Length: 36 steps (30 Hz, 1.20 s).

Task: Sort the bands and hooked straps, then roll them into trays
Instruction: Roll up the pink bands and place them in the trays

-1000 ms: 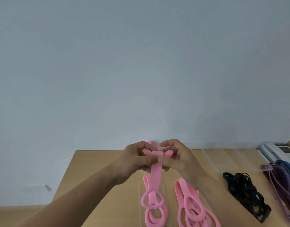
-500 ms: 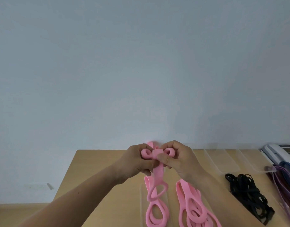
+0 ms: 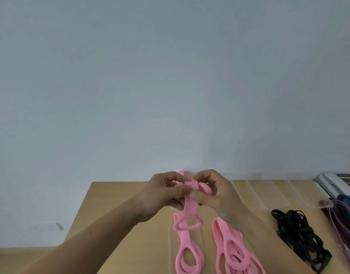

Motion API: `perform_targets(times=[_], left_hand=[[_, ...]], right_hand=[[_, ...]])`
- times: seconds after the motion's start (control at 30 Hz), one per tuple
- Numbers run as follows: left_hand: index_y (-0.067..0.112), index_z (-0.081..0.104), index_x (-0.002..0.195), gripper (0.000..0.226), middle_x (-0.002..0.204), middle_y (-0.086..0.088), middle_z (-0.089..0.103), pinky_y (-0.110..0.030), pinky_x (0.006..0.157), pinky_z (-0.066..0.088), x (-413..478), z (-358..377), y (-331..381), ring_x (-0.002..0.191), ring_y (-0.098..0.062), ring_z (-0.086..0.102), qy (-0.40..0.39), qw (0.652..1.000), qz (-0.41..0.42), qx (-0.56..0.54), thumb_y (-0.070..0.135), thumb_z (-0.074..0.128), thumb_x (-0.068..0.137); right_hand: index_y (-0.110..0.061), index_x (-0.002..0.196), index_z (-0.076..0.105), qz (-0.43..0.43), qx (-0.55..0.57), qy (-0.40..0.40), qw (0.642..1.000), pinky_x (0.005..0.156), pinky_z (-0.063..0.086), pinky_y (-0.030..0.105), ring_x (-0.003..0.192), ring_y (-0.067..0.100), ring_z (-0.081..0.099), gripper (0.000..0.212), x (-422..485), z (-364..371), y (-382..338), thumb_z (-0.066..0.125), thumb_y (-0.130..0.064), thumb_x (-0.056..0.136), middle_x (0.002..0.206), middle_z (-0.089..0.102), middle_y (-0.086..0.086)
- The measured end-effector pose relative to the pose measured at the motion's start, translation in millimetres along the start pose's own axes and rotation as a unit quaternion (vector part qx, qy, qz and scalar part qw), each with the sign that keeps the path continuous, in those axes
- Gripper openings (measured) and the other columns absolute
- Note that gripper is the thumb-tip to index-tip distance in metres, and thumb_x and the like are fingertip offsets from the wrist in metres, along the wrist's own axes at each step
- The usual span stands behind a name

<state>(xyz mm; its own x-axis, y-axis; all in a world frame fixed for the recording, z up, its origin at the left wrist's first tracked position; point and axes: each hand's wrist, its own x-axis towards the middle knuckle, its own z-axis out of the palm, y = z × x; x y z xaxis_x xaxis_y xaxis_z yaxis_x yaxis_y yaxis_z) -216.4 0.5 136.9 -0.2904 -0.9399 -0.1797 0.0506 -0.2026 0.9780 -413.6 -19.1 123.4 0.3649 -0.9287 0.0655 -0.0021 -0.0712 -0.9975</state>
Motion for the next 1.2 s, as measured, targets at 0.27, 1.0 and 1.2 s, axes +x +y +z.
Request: perform_targets(times=[0.27, 1.0, 1.2], left_hand=[[0.004, 0.063, 0.109, 0.027, 0.105, -0.026, 0.068, -0.037, 0.078, 0.056, 3.4, 2.0, -6.2, 0.087, -0.031, 0.069, 0.006, 0.998, 0.049, 0.036, 0.000, 0.073, 0.084], [-0.002, 0.062, 0.108, 0.041, 0.091, -0.014, 0.069, -0.039, 0.079, 0.056, -1.4, 0.7, 0.0, 0.082, -0.028, 0.065, -0.008, 0.999, -0.011, 0.038, 0.023, 0.075, 0.079], [-0.003, 0.060, 0.105, 0.030, 0.095, -0.024, 0.070, -0.040, 0.076, 0.056, -0.4, 4.6, -1.2, 0.081, -0.030, 0.069, 0.022, 0.997, 0.039, 0.064, 0.005, 0.077, 0.082]], right_hand=[[-0.007, 0.086, 0.064, 0.074, -0.022, -0.001, 0.997, 0.055, 0.051, 0.031, 0.061, 0.024, 0.061, 0.049, 1.1, 1.4, -5.4, 0.068, -0.055, 0.073, 0.072, 0.070, 0.015], [-0.039, 0.095, 0.067, -0.002, -0.061, 0.001, 0.998, 0.082, 0.060, 0.040, 0.094, 0.025, 0.069, 0.035, -6.3, 5.1, -0.6, 0.081, -0.021, 0.069, 0.102, 0.071, 0.003], [-0.017, 0.102, 0.067, 0.049, 0.002, -0.010, 0.999, 0.069, 0.053, 0.031, 0.074, 0.021, 0.064, 0.037, -6.6, 0.8, -6.3, 0.077, -0.039, 0.074, 0.086, 0.068, 0.006]])
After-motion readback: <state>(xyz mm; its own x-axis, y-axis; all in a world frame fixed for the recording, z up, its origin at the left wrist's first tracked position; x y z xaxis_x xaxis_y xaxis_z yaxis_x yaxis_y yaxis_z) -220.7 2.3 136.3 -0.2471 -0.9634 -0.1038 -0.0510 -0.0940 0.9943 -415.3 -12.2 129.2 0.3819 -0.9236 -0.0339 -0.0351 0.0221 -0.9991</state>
